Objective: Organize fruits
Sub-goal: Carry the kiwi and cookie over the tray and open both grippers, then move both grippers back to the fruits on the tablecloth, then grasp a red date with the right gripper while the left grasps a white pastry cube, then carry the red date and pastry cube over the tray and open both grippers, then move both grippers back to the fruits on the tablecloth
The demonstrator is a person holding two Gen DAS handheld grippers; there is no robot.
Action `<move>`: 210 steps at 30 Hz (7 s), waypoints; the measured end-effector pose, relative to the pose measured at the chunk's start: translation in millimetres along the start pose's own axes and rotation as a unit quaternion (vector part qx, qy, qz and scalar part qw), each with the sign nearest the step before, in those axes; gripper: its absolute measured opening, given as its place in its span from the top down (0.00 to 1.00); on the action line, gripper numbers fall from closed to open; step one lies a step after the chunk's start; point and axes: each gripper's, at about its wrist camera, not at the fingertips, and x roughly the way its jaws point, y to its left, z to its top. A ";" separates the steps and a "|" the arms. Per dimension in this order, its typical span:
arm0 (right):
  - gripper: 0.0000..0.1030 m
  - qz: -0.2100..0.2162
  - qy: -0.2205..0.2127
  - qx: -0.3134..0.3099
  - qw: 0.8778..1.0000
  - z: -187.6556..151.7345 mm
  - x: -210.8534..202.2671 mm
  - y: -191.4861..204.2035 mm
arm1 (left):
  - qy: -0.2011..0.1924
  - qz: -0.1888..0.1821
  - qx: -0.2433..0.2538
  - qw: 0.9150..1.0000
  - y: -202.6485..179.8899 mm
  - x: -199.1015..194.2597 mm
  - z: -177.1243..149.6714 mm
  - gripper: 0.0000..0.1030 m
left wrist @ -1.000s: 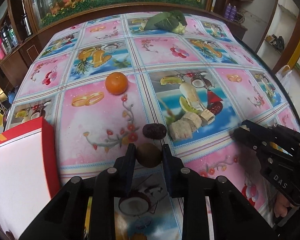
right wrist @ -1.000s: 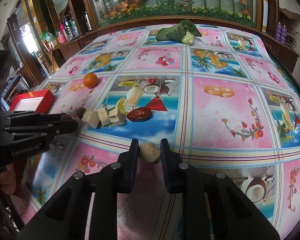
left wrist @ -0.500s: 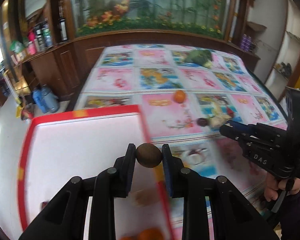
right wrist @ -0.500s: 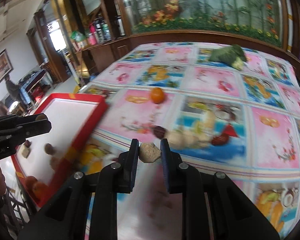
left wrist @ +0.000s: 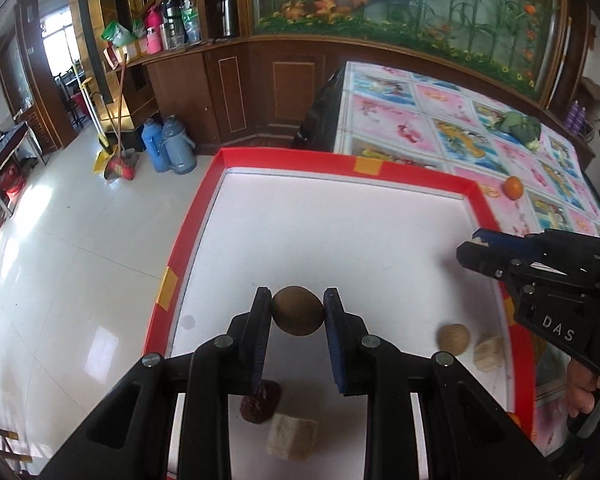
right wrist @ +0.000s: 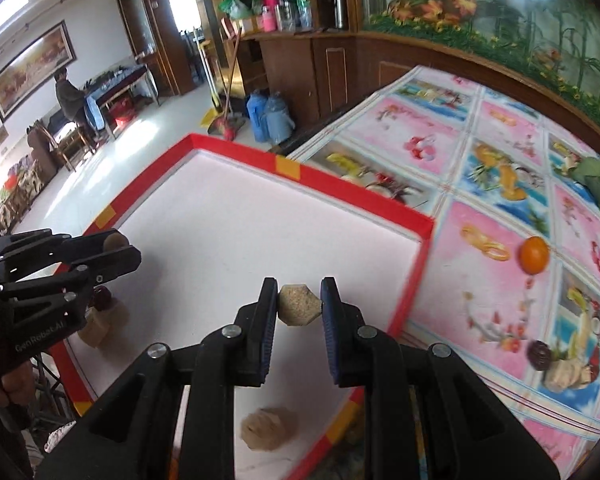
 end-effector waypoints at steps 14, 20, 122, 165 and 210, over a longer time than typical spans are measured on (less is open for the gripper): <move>0.76 0.001 0.047 0.013 0.999 4.1 26.3 3.7 | 0.025 0.030 0.007 0.999 10.9 13.8 -7.5 0.69; 0.75 0.017 0.041 0.024 0.999 2.4 13.2 -6.8 | 0.018 0.037 0.014 0.999 2.8 2.6 -8.6 0.44; 0.69 -0.106 -0.161 0.230 0.954 -109.4 -133.1 -227.5 | -0.060 -0.053 0.047 0.996 -118.0 -76.2 -19.1 0.75; 0.69 0.030 0.032 -0.025 0.999 -69.5 -13.5 101.6 | 0.000 0.001 -0.044 0.999 45.0 -21.0 -57.2 0.69; 0.52 -0.097 -0.065 0.232 0.966 -127.5 -105.1 -206.9 | -0.021 0.003 0.104 0.994 -124.7 -51.2 -19.7 0.24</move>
